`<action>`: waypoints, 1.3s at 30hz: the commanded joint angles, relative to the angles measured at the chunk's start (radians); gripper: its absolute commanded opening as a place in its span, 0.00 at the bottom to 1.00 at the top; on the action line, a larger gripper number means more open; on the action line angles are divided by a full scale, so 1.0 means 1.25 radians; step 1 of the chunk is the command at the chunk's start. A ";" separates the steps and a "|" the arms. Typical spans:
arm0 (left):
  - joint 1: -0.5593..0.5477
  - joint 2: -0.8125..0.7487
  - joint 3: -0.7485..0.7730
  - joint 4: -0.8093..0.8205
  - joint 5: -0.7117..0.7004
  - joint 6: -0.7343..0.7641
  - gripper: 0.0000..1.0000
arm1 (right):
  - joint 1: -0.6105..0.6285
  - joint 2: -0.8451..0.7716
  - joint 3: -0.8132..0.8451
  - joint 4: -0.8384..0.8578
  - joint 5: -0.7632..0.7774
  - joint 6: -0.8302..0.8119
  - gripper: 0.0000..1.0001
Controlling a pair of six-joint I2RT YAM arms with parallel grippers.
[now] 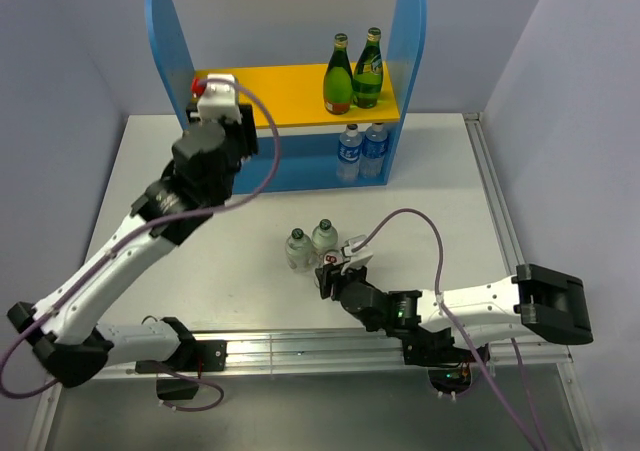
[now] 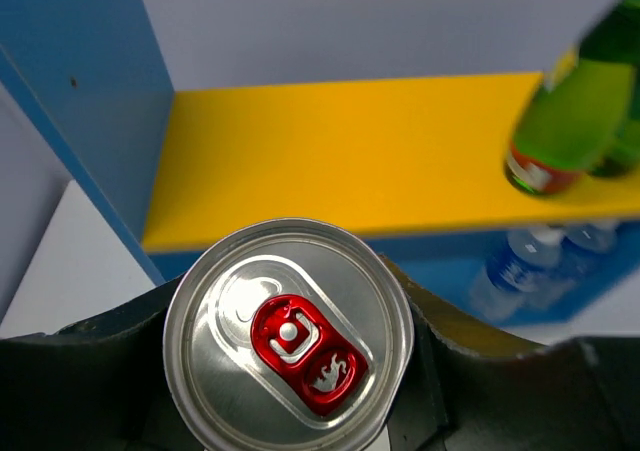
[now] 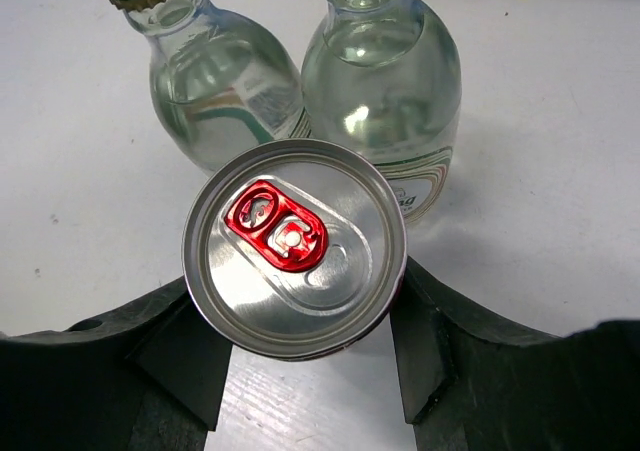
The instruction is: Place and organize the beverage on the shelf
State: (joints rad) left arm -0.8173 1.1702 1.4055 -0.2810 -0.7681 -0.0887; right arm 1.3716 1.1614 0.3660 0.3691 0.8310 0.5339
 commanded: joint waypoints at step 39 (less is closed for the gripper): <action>0.401 0.355 0.222 0.130 0.289 -0.042 0.72 | -0.046 -0.202 0.594 0.001 -0.041 -0.530 0.00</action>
State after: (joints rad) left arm -0.3176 1.6573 1.7027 -0.1898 -0.4198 -0.1280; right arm 1.3773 0.8822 0.9813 0.3099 0.8753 -0.0826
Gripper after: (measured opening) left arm 0.676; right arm 0.631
